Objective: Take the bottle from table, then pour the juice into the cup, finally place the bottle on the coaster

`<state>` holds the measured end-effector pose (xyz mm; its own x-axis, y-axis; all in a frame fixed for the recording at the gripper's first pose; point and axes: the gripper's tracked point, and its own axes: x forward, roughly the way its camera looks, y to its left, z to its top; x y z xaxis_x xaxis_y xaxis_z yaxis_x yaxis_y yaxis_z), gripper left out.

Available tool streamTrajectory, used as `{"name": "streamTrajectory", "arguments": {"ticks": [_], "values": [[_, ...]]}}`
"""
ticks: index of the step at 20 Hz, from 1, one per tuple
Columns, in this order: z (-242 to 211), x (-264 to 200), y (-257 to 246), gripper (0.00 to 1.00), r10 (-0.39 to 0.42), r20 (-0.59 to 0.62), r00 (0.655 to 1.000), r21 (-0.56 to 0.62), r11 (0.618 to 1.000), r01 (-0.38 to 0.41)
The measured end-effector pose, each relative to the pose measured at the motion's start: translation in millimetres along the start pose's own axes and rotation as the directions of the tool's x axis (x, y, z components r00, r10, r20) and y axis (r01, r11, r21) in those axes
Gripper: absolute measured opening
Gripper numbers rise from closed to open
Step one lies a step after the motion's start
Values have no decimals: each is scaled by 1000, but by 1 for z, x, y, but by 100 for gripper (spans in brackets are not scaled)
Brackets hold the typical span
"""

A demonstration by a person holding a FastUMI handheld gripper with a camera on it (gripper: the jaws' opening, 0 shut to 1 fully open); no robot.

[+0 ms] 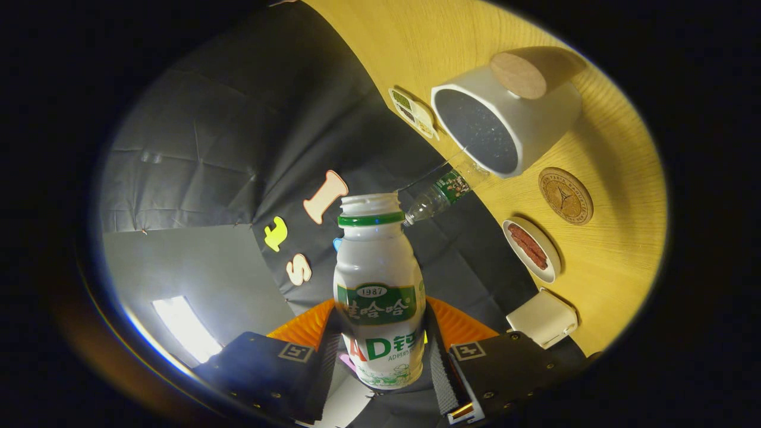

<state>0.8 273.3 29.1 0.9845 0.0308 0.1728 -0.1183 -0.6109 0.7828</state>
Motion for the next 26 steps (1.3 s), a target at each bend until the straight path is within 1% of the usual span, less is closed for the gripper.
{"name": "streamTrajectory", "arguments": {"ticks": [8,14,26], "values": [[9,1,2,69,25,43,999,84,996,-29],[11,0,-6,69,3,55,998,112,994,-9],[16,1,-10,69,-1,83,997,154,988,-12]]}}
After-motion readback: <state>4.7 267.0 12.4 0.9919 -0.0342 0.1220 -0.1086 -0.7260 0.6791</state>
